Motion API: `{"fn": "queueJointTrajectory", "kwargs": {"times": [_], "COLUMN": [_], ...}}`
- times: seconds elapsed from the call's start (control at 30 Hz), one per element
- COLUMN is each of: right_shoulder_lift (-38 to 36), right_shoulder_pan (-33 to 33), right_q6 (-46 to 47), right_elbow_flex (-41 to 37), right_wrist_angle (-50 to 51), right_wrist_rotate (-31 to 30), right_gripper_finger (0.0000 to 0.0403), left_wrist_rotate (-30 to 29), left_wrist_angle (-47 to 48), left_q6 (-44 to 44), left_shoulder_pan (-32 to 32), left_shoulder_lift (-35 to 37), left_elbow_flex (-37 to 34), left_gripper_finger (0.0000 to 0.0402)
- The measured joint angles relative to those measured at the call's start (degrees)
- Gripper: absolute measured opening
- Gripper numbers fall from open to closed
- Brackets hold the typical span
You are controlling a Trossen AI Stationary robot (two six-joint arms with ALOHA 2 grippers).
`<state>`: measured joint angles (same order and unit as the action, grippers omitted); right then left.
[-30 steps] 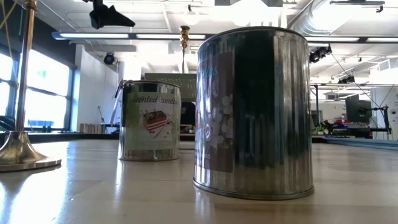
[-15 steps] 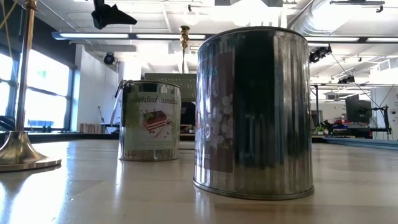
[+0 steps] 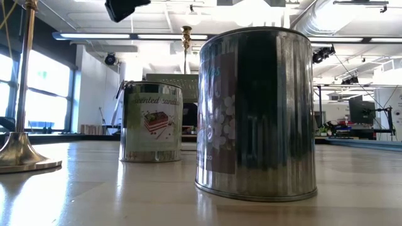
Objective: Pick & Place candle stick holders
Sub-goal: Put the green scented candle on the shelf aligned with the other green scented candle
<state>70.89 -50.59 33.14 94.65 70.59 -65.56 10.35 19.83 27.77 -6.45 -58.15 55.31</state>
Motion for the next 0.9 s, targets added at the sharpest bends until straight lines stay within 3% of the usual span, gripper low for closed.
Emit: {"fn": "queueJointTrajectory", "kwargs": {"times": [0.27, 0.57, 0.9], "right_shoulder_lift": [0.13, 1.93, 5.13], "right_shoulder_pan": [0.0, -0.02, -0.02], "right_q6": [0.05, 1.63, 2.84], "right_elbow_flex": [0.0, 0.0, 0.0], "right_wrist_angle": [-1.17, -1.44, -3.12], "right_wrist_rotate": [2.12, 4.08, 5.5], "right_gripper_finger": [0.0307, 0.0307, 0.0307], "left_wrist_rotate": [-12.11, -12.88, -9.47], "left_wrist_angle": [23.55, 47.09, 45.89], "left_q6": [4.06, 10.35, 11.54], "left_shoulder_pan": [-5.45, -5.58, -5.6], "left_shoulder_lift": [-13.69, -29.86, -37.31], "left_elbow_flex": [18.14, 34.38, 35.49], "left_gripper_finger": [0.0399, 0.0399, 0.0399]}}
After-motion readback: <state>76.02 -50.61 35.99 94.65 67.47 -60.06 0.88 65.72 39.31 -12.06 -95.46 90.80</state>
